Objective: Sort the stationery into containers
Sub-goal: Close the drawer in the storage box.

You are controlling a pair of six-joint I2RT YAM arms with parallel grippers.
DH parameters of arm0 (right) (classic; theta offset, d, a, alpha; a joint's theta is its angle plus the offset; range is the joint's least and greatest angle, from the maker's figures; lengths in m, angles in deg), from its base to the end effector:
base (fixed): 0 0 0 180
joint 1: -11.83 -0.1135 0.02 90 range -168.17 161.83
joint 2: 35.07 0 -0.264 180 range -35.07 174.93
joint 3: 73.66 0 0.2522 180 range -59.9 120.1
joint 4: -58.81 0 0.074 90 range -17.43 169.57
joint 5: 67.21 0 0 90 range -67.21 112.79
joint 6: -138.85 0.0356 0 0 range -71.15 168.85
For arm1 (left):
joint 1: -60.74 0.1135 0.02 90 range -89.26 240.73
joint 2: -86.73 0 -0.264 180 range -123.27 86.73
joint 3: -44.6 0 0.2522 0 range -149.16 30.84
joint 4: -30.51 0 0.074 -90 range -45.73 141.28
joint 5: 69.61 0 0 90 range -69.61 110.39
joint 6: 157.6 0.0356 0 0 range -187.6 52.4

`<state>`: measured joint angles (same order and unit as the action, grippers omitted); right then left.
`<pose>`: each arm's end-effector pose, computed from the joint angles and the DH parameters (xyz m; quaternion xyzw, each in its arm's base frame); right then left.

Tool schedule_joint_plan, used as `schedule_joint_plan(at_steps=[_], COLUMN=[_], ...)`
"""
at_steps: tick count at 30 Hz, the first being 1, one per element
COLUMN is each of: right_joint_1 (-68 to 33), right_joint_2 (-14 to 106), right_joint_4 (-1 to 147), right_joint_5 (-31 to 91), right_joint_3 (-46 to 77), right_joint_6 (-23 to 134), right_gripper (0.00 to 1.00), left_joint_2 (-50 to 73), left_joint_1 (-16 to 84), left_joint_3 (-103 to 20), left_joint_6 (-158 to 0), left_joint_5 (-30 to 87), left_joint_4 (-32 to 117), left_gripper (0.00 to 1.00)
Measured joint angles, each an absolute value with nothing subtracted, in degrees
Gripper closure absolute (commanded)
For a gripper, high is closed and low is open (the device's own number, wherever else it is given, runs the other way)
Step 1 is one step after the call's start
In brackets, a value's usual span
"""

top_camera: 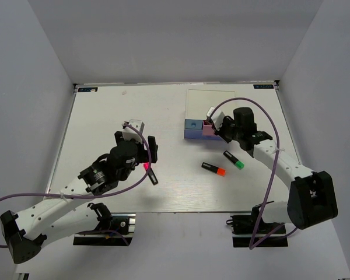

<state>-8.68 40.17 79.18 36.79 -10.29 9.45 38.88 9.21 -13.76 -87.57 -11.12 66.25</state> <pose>0.2699 0.1101 0.2590 -0.4850 0.7236 0.0266 0.4904 0.1298 -0.1334 0.3108 0.0811 0.8217 -0.1151 0.5523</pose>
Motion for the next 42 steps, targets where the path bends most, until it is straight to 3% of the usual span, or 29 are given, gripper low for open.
schedule_joint_plan(at_steps=[28,30,31,32,33,42], right_joint_1=[-10.06,-10.04,-10.04,-9.97,-9.97,-10.04], right_joint_2=[45.97,45.42,44.68,43.41,41.84,33.25], right_joint_4=[67.58,67.64,67.73,68.21,69.06,69.74], right_joint_5=[28.88,29.62,30.17,31.11,32.11,41.4], right_joint_3=[-10.03,-10.47,-10.95,-11.76,-12.61,-20.87], right_joint_6=[10.11,10.31,10.53,10.81,11.33,17.32], right_gripper=[0.98,0.89,0.79,0.29,0.1,0.1], left_joint_2=[37.96,37.92,37.92,37.92,37.92,37.48], left_joint_1=[9.21,9.21,9.21,9.21,9.21,9.21], left_joint_3=[-13.43,-13.43,-13.43,-13.43,-13.43,-13.43], left_joint_6=[-86.5,-86.5,-86.5,-86.5,-86.5,-86.06], left_joint_5=[-10.05,-10.03,-10.03,-10.03,-10.03,-9.48], left_joint_4=[66.1,66.1,66.1,66.1,66.1,65.99], left_gripper=[0.0,0.0,0.0,0.0,0.0,0.0])
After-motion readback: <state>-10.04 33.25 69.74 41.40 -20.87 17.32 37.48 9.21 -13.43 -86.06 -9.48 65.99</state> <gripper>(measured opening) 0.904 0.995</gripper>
